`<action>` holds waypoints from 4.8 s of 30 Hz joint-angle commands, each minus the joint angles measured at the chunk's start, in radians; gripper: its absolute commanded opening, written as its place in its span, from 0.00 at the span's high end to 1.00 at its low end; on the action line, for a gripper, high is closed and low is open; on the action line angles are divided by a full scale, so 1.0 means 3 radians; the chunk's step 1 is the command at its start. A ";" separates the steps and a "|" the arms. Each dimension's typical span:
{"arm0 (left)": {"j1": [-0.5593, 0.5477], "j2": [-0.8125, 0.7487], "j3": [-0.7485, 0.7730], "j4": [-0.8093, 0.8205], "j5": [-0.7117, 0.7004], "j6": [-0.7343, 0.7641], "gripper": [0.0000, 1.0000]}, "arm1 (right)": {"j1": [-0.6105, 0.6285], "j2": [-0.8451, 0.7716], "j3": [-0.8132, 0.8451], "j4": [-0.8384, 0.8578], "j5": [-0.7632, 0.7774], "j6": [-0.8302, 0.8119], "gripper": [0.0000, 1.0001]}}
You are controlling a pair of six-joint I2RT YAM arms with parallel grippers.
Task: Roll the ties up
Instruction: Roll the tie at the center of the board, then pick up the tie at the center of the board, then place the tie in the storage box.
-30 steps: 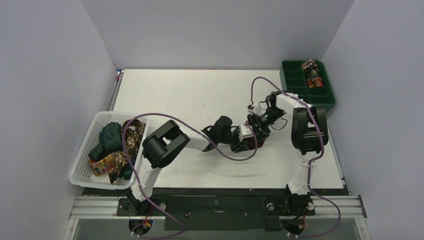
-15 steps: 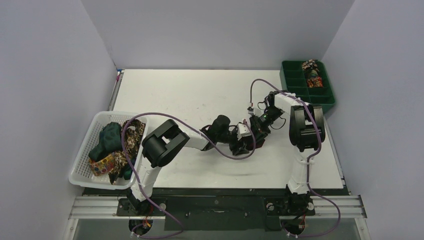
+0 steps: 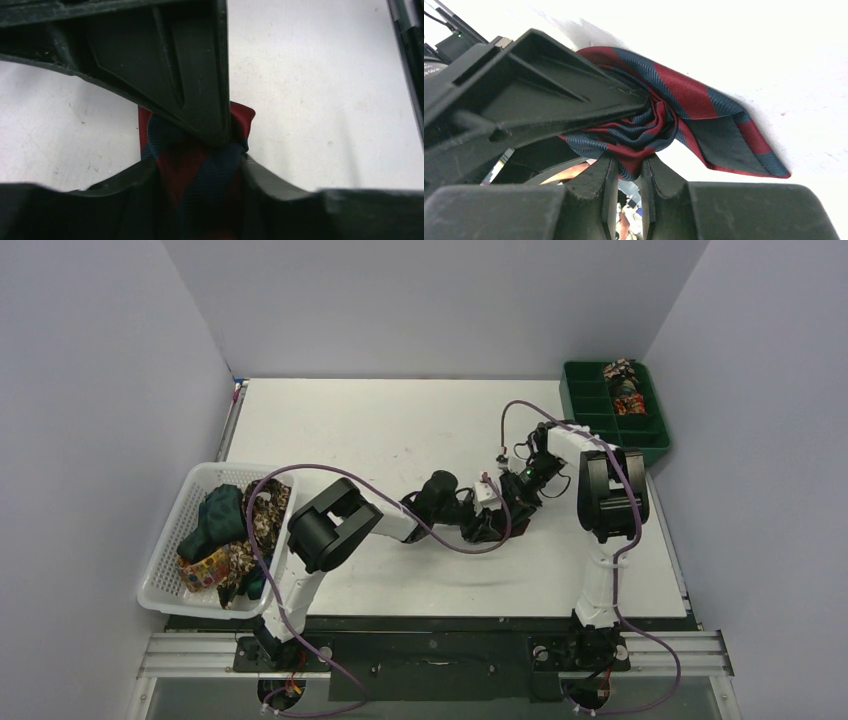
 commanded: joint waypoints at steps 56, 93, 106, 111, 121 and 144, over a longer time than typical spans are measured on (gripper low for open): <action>0.0064 -0.0164 -0.0019 -0.0636 -0.0061 0.0483 0.23 | -0.0249 -0.0397 -0.0399 0.0769 -0.0169 -0.0130 1.00; 0.0407 -0.1764 -0.0757 -0.1654 0.0029 0.0613 0.03 | -0.1240 -0.0259 0.2745 -0.0707 0.1678 -0.2262 1.00; 0.0418 -0.1987 -0.1047 -0.1521 -0.0071 0.0495 0.03 | -0.1176 -0.0171 0.2414 0.0822 0.2774 -0.2745 1.00; 0.0428 -0.1973 -0.1087 -0.1390 -0.0066 0.0424 0.03 | -0.1179 0.0236 0.2931 0.0623 0.3127 -0.2778 1.00; 0.0459 -0.2009 -0.1211 -0.1290 -0.0056 0.0302 0.03 | -0.1235 0.0440 0.2901 0.0372 0.3160 -0.2111 1.00; 0.0468 -0.1954 -0.1285 -0.1120 -0.0013 0.0123 0.03 | -0.1361 -0.0053 0.2262 0.1048 0.2757 -0.2457 1.00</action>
